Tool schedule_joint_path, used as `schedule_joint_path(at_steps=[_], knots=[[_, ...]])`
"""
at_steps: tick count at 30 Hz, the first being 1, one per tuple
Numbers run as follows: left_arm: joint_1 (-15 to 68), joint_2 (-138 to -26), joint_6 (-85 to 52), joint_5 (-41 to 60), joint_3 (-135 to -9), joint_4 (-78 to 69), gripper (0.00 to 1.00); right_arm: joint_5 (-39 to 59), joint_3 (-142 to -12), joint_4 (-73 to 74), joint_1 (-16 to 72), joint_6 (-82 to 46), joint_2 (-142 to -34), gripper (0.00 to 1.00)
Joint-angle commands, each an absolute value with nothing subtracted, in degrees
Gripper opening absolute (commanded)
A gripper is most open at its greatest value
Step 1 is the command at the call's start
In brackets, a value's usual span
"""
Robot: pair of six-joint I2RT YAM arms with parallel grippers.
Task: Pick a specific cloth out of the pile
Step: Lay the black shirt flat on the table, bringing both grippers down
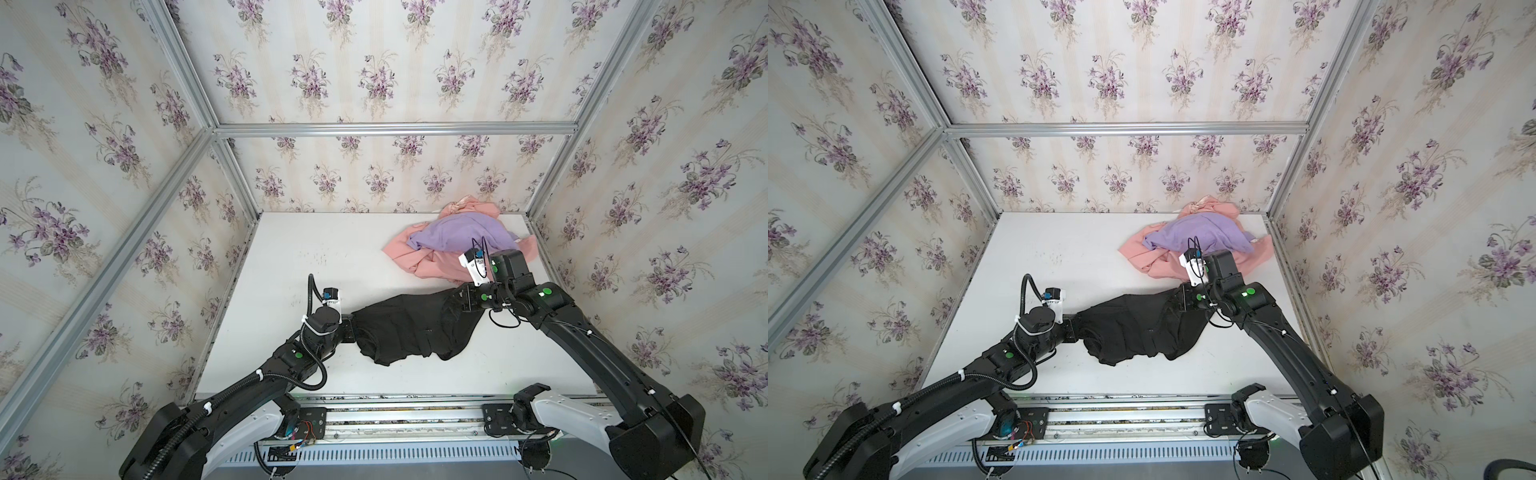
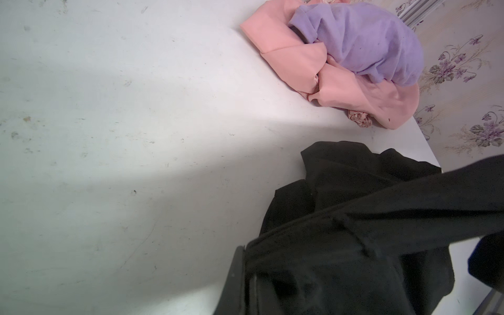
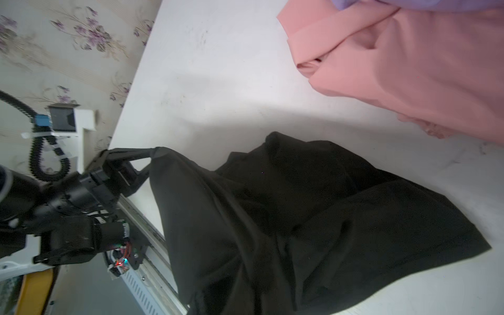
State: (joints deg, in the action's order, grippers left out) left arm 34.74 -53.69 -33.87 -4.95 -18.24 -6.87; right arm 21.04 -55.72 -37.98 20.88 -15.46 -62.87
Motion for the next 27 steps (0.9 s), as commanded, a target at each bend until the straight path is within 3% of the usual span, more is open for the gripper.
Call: schedule_joint_path(at_steps=[1, 4, 12, 18, 20, 22, 25, 27], knots=[[34.6, -53.7, -35.2, -8.8, -17.8, -3.5, 0.0, 8.3, -55.9, -44.0, 20.8, -11.6, -62.6, 0.02], [34.5, -54.1, -35.2, -8.8, -18.0, -3.5, 0.0, 3.1, -56.7, -46.0, 20.8, -10.2, -63.3, 0.03], [34.5, -54.6, -34.9, -8.5, -18.5, -3.5, 0.0, 5.0, -55.0, -45.3, 20.8, -10.6, -64.9, 0.1], [34.5, -54.3, -34.2, -9.0, -18.3, -3.5, 0.08, 5.1, -53.3, -43.4, 20.8, -11.5, -65.2, 0.24], [34.5, -54.2, -33.9, -9.0, -18.5, -3.5, 0.2, 6.2, -52.4, -42.1, 20.8, -12.1, -65.3, 0.3], [34.5, -54.0, -33.4, -8.9, -18.7, -3.5, 0.41, 7.2, -51.6, -40.9, 20.8, -12.6, -65.3, 0.35], [34.5, -53.3, -32.1, -8.9, -19.0, -3.5, 0.64, 8.3, -51.3, -39.8, 20.8, -13.0, -65.3, 0.4], [34.5, -52.2, -31.5, -9.4, -19.0, -3.1, 0.73, 8.7, -51.1, -39.1, 20.8, -13.2, -64.8, 0.43]])
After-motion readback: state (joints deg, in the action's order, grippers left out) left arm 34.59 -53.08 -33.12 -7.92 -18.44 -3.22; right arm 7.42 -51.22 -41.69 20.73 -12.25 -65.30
